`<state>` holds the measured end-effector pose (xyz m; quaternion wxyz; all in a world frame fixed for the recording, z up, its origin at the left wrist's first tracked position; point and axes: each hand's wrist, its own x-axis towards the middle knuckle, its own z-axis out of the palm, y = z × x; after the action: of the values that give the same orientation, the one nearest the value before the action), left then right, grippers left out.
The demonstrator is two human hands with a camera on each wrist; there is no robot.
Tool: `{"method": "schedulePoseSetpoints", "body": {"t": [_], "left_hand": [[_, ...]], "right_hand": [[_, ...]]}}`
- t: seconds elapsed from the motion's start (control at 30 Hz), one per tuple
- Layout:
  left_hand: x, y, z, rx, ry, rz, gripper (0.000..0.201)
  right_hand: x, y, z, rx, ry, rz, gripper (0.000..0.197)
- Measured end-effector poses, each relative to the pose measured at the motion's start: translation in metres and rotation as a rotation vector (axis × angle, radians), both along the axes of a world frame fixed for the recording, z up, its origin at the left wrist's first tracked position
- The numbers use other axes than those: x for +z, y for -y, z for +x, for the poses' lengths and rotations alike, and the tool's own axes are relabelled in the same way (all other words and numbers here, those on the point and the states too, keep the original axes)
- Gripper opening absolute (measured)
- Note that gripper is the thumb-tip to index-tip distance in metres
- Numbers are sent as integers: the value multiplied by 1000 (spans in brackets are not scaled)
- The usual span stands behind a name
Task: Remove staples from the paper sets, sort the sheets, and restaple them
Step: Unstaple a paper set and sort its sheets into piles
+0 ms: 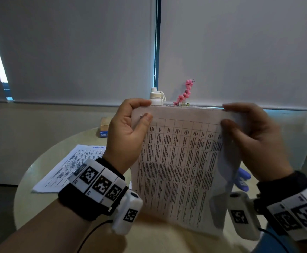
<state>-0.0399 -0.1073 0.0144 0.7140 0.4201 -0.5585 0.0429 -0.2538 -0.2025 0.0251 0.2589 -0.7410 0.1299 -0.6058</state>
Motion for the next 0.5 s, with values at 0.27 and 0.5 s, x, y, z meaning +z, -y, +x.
{"method": "schedulePoseSetpoints", "body": {"t": [0.27,0.5], "left_hand": [[7,2,-4,-59,-146,-1,24],[5,11,20,-539,-500,492,40]], "right_hand": [[4,4,4,-30,41,32,30],[5,27,12,-6,3,148,29]]}}
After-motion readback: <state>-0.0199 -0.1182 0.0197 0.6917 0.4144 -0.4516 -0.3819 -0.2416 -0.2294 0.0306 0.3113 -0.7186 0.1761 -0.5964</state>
